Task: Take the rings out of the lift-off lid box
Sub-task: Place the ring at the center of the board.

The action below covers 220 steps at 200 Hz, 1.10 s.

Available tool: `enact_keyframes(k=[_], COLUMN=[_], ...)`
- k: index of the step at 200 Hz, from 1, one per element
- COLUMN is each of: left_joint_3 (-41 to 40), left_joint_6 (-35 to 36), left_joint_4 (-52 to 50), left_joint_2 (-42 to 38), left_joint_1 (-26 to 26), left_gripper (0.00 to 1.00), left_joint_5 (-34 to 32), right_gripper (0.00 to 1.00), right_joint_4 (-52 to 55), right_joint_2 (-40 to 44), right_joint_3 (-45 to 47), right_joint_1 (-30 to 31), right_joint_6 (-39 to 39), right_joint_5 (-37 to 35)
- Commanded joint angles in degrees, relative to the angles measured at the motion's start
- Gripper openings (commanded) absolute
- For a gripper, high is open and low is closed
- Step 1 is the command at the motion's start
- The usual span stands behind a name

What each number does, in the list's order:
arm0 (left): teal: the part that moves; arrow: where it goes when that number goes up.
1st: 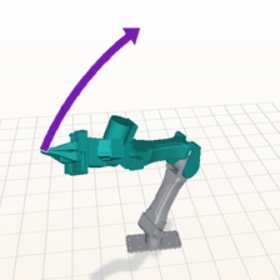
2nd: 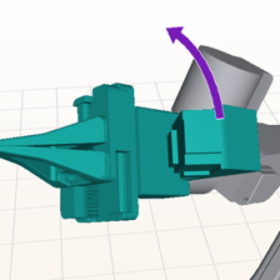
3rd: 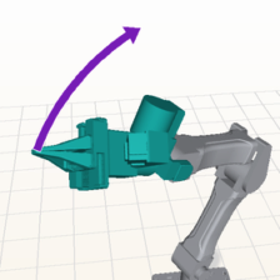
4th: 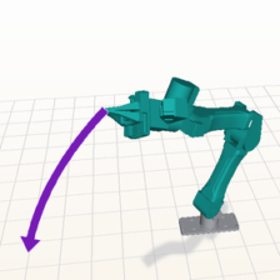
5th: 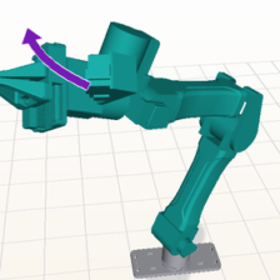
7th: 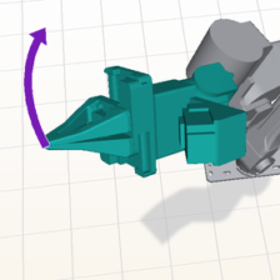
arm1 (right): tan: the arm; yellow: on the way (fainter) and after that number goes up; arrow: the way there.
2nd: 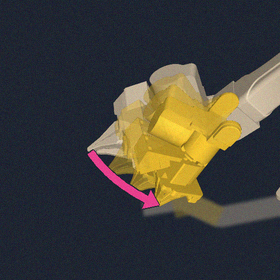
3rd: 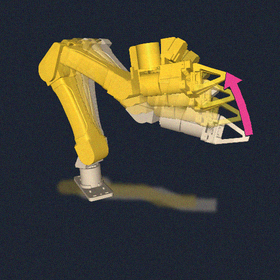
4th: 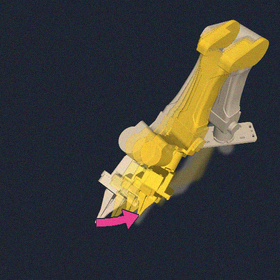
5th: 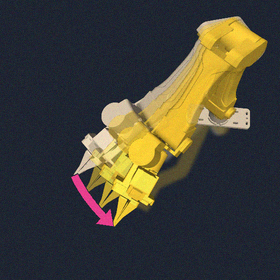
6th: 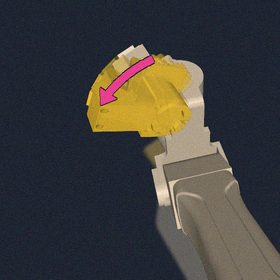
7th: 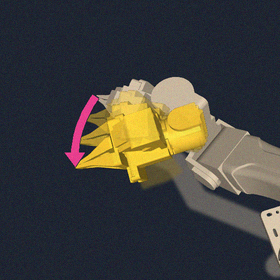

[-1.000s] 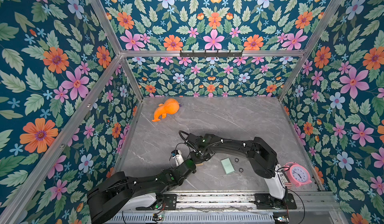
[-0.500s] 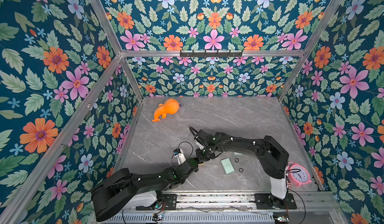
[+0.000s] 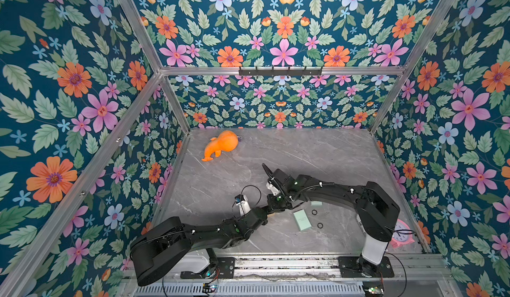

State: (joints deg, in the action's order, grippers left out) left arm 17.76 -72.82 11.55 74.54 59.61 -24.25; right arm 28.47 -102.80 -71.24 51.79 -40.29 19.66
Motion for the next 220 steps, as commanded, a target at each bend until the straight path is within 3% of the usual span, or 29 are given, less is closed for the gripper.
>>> enact_keyframes(k=[1, 104, 124, 149, 175, 197, 220], left_joint_3=[1.5, 12.8, 15.0, 15.2, 12.1, 10.0, 9.2], left_joint_6=[2.7, 17.6, 19.3, 15.9, 10.3, 3.9, -3.5], left_joint_4=[-0.3, -0.2, -2.4, -8.0, -11.3, -14.5, -16.9], left_joint_2=[1.4, 7.3, 5.3, 0.1, -6.2, -10.1, -10.7], left_joint_1=[-0.1, -8.5, -9.5, -9.4, -6.9, -0.8, 6.7], left_gripper=[0.21, 0.30, 0.38, 0.48, 0.69, 0.80, 0.86], left_joint_5=[-0.1, 2.3, 2.5, 1.2, 0.5, -3.3, -7.9], right_gripper=[0.00, 0.00, 0.00, 0.00, 0.00, 0.16, 0.26], right_joint_4=[0.4, 0.7, 0.2, -0.3, 0.2, 1.6, 3.2], right_joint_2=[2.1, 0.7, -0.8, -1.0, -1.1, -0.4, 1.1], right_joint_3=[1.4, 7.6, 7.4, 7.8, 7.7, 7.4, 7.1], right_joint_1=[-1.4, -7.6, -8.3, -9.0, -10.2, -10.6, -10.7], right_joint_6=[0.4, 4.4, 4.9, 5.2, 5.9, 6.6, 7.2], right_joint_5=[-2.2, -6.1, -5.4, -5.7, -5.5, -6.7, -9.0])
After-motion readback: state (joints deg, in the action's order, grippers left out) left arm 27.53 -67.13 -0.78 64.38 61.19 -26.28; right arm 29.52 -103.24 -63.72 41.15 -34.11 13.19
